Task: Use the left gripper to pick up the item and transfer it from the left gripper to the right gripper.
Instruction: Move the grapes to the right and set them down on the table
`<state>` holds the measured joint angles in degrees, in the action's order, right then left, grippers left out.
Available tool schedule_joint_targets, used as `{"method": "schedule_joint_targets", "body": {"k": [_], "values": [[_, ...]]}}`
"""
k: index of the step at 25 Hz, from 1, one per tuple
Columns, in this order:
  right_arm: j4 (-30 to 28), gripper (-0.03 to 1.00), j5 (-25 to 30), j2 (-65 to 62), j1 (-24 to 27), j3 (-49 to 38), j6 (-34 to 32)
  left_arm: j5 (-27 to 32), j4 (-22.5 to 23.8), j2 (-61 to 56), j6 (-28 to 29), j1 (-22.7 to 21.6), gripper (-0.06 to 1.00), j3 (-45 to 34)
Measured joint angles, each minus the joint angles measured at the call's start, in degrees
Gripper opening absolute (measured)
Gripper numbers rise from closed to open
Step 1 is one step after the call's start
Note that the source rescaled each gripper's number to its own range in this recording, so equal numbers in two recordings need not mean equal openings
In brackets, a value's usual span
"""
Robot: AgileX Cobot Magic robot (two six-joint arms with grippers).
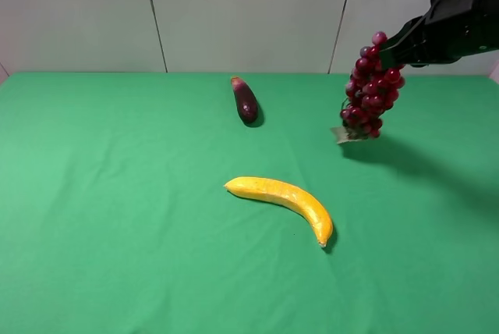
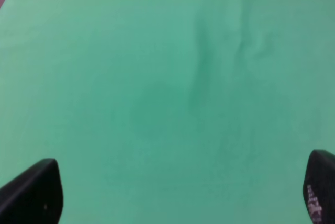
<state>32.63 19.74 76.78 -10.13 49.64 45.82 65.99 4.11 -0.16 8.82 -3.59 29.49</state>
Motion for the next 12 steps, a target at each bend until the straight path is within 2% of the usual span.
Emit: {"method": "schedule_joint_targets", "body": {"k": [6, 12], "values": [[-2.71, 0.0, 6.33, 2.28, 0.0, 0.0, -0.46, 0.0, 0.0, 0.0, 0.0, 0.0, 0.86, 0.0], [-10.85, 0.0, 16.08, 4.55, 0.0, 0.0, -7.83, 0.0, 0.0, 0.0, 0.0, 0.0, 0.86, 0.0]]}}
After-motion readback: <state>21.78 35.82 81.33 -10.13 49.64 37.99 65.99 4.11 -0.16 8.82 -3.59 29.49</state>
